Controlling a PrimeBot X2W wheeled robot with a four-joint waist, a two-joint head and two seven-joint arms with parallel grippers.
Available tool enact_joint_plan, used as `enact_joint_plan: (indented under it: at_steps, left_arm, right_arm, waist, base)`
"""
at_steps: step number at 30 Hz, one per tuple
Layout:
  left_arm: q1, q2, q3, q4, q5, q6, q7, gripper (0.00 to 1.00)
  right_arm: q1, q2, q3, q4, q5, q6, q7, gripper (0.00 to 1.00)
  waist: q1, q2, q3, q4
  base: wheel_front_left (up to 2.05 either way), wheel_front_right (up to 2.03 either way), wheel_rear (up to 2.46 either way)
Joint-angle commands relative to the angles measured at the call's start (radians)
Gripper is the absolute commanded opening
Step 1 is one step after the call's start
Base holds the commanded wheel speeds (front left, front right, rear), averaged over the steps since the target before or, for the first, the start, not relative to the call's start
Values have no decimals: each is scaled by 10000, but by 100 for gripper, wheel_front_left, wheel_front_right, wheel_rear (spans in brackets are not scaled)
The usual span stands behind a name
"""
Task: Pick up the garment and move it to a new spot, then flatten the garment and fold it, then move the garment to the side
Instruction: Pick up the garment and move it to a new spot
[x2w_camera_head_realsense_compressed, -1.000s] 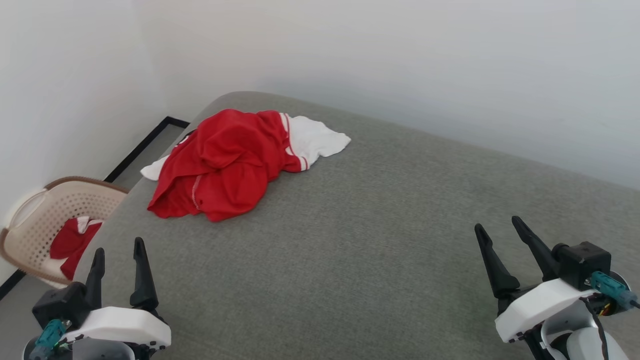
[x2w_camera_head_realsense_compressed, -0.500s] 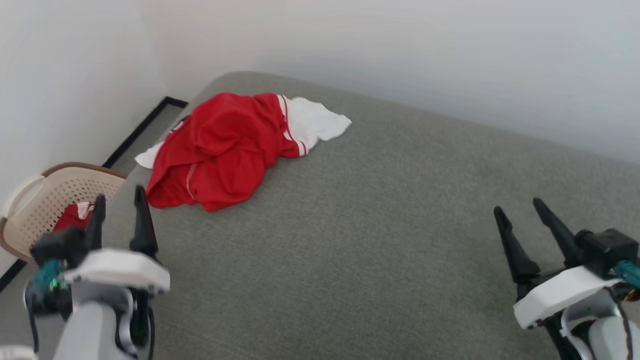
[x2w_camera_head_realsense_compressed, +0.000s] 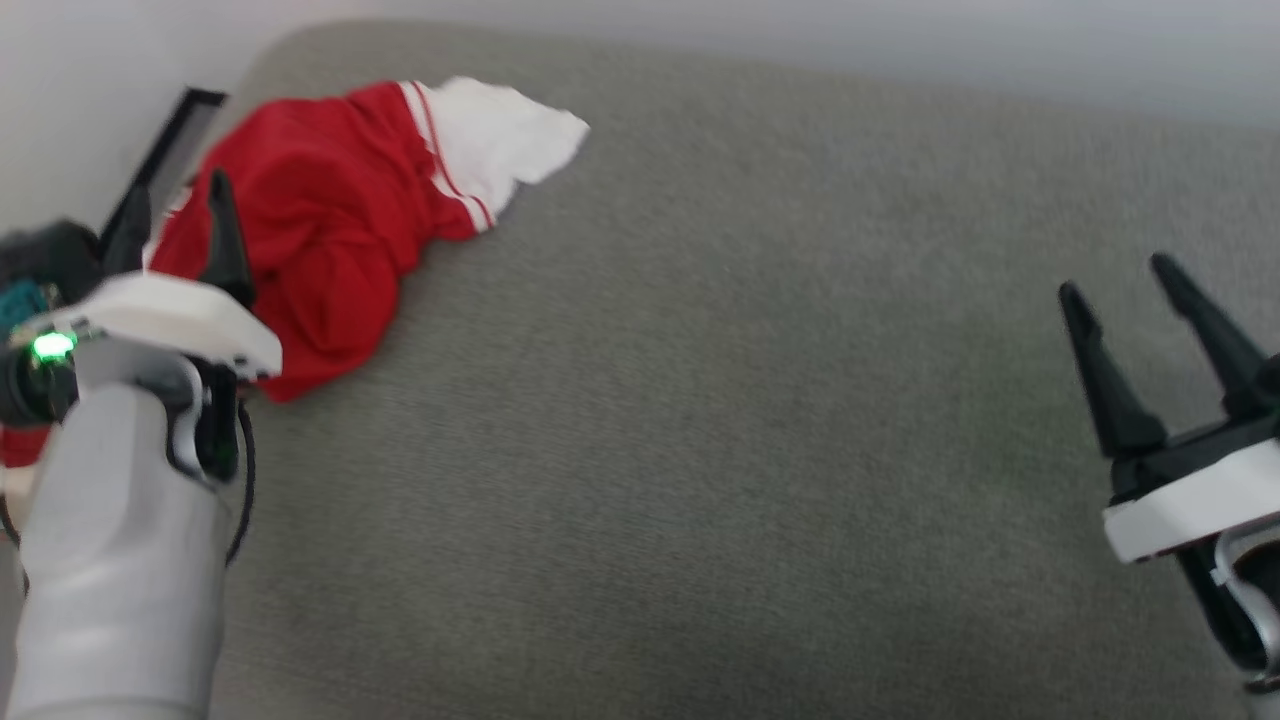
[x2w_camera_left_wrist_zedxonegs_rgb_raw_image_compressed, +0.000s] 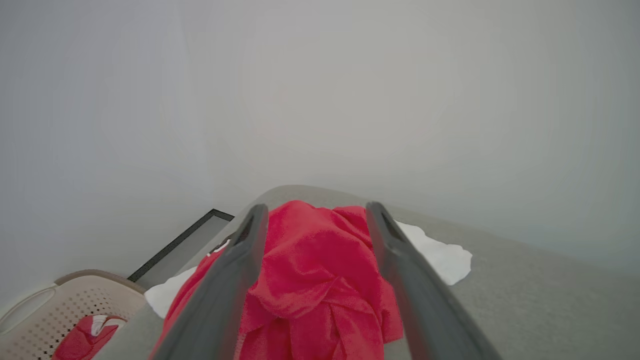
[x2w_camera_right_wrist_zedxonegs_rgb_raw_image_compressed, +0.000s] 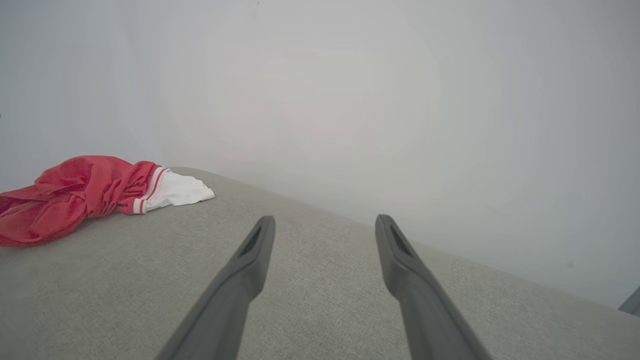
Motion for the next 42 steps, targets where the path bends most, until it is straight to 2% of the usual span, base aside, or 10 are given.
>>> enact_joint_plan:
  at_steps: [1, 5, 13, 21, 25, 26, 27, 37, 42]
  left_arm:
    - [-412, 3, -2, 361, -75, 17, 79, 100]
    - [-1224, 70, -27, 1352, -105, 132, 529, 100]
    - [-3025, 105, 49, 4009, -342, 976, 2471, 100]
    - [-2849, -594, 15, 5295, -666, 1823, 5276, 100]
    - [-2734, -795, 14, 5424, -759, 2035, 5786, 100]
    - [-2710, -834, 29, 5443, -818, 1944, 5803, 32]
    - [-2708, -808, 45, 5441, -837, 1886, 5618, 0]
    - [-3983, 439, -560, 4500, -203, 917, 3644, 0]
    - [-4394, 740, -950, 4227, 132, 416, 3152, 0]
  right_arm:
    - [-197, -105, -14, -189, 60, -3, 16, 100]
    - [-435, -365, -76, -544, 138, -3, 96, 100]
    - [-850, -964, -238, -1339, 321, -3, 351, 100]
    - [-765, -1203, -467, -1766, 422, -3, 541, 100]
    - [-806, -1227, -600, -1956, 432, -3, 616, 100]
    - [-815, -1216, -627, -1971, 426, -3, 629, 100]
    - [-812, -1204, -653, -1979, 416, -3, 651, 100]
    - [-511, -793, -962, -1548, 282, -3, 465, 100]
    - [-315, -315, -943, -1230, 224, -3, 338, 100]
  waist:
    - [0, 0, 843, -621]
    - [0, 0, 1382, -860]
    - [0, 0, 2652, -1339]
    - [0, 0, 3157, -1392]
    - [0, 0, 3286, -1363]
    - [0, 0, 3293, -1343]
    - [0, 0, 3288, -1317]
    - [0, 0, 2206, -833]
    - [0, 0, 1288, -644]
  base:
    - [0, 0, 0]
    - [0, 0, 0]
    - [0, 0, 0]
    - [0, 0, 0]
    - [0, 0, 0]
    - [0, 0, 0]
    - [0, 0, 0]
    - [0, 0, 0]
    - [0, 0, 0]
